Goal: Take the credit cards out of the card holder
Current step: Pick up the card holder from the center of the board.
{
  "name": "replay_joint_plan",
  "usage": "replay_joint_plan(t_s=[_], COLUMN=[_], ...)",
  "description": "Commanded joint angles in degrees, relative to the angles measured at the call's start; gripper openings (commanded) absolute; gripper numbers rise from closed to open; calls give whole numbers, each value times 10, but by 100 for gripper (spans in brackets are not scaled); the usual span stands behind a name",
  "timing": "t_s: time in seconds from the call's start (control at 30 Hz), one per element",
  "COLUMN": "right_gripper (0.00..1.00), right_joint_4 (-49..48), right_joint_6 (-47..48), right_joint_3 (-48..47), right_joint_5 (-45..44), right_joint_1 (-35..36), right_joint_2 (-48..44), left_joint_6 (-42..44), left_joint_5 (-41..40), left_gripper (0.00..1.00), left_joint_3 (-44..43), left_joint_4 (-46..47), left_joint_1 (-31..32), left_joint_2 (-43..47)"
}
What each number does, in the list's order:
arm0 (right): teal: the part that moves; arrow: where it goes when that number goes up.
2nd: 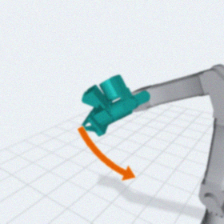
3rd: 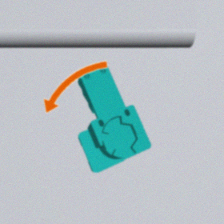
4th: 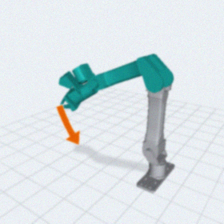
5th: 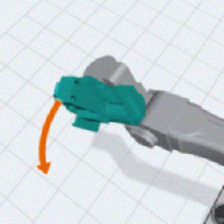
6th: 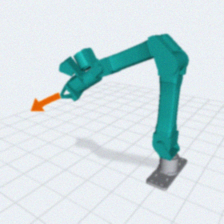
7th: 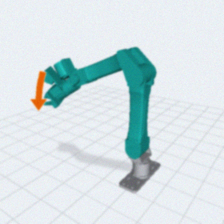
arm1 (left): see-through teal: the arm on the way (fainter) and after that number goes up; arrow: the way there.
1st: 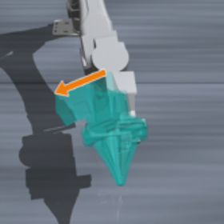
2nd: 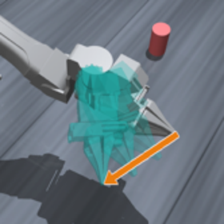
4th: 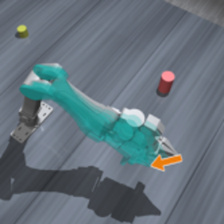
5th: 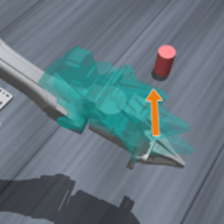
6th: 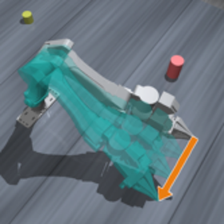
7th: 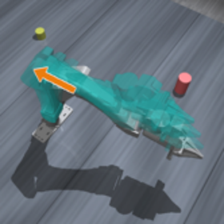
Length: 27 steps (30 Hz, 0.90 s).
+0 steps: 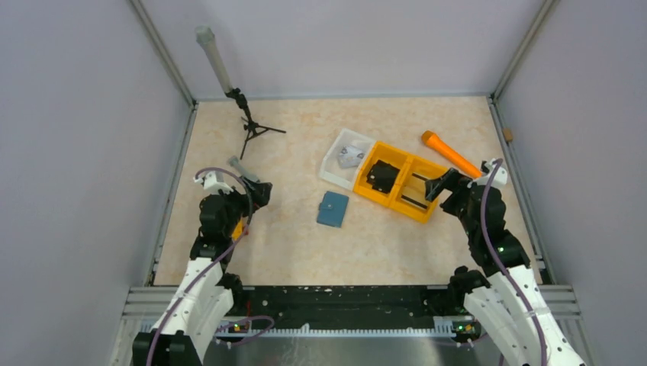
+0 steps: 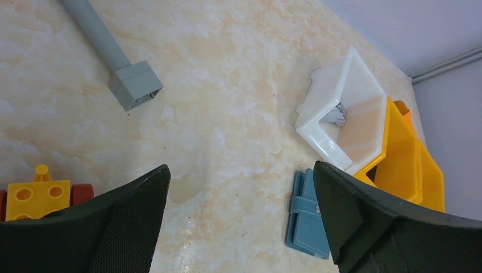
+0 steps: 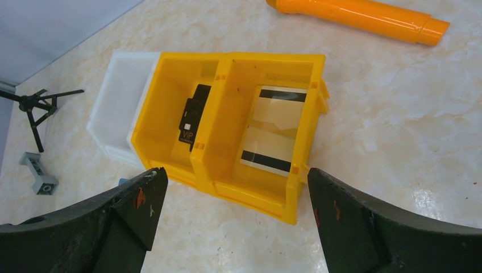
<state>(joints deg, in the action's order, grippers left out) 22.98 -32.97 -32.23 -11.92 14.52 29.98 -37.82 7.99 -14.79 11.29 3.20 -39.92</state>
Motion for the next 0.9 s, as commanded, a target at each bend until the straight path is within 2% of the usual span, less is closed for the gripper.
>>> replay_joint_plan(t_s=[0.0, 0.2, 0.33, 0.5, 0.57, 0.7, 0.87], right_gripper=[97, 96, 95, 93, 93, 92, 93], right_joint_4=[3, -9, -26, -57, -60, -67, -66], right_joint_6=[-9, -20, -7, -8, -16, -23, -15], right_joint_3=[3, 4, 7, 8, 7, 19, 21], right_joint_5=[-5, 17, 70, 176, 196, 209, 206], right_joint_1=[3, 4, 3, 4, 4, 4, 4], right_joint_2=[-6, -5, 1, 19, 24, 26, 29], left_joint_6=[9, 46, 71, 144, 174, 223, 263], left_joint_5=[-2, 95, 69, -48, -84, -221, -314], left_gripper=[99, 99, 99, 99, 93, 88, 84], left_joint_3=[-17, -26, -50, -93, -118, -211, -316], left_joint_4=[6, 50, 42, 1, -13, -98, -175], left_joint_1=[0, 5, 53, 190, 238, 347, 436], left_joint_2=[-6, -60, -92, -118, -143, -244, -366])
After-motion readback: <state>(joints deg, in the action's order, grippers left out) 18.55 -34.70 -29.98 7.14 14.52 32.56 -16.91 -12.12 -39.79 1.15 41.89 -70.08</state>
